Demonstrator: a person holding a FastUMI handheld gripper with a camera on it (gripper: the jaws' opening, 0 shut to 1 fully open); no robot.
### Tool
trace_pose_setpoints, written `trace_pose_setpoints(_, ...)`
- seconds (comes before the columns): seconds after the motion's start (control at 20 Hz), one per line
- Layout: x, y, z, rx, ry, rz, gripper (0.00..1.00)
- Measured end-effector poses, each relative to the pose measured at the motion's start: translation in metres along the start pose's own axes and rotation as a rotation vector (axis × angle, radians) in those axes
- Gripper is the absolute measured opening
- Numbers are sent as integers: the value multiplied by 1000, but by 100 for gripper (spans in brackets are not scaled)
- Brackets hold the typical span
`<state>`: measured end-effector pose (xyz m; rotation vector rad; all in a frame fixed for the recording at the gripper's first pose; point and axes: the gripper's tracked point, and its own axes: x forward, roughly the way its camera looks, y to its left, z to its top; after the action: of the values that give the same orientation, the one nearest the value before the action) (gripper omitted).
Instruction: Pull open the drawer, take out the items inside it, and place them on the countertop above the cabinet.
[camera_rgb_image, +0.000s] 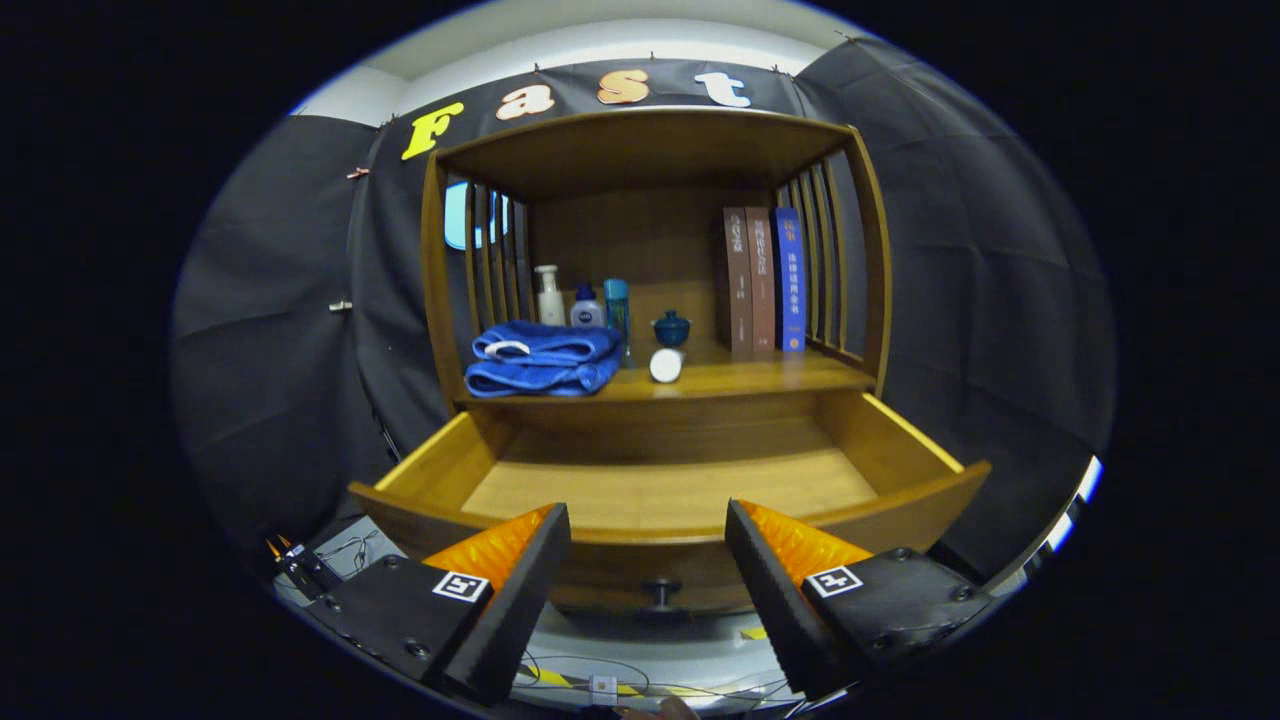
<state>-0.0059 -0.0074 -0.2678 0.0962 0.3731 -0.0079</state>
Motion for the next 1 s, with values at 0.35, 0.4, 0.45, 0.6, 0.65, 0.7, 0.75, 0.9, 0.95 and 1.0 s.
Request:
trace_pose_setpoints(0.35,16,-8,-53,24,64,-26,99)
trace_pose_setpoints(0.4,18,-8,-55,34,69,-27,99)
trace_pose_setpoints(0.45,19,-10,-55,42,74,-38,99)
trace_pose_setpoints(0.6,21,-10,-54,42,59,-44,99)
trace_pose_setpoints(0.65,20,-10,-54,43,59,-46,99)
trace_pose_setpoints(0.7,20,-10,-54,45,58,-47,99)
trace_pose_setpoints(0.75,21,-9,-53,46,56,-48,99)
trace_pose_setpoints(0.9,23,-8,-51,46,55,-54,99)
trace_pose_setpoints(0.95,26,-8,-50,50,56,-52,99)
trace_pose_setpoints(1.0,30,-8,-49,52,59,-49,99)
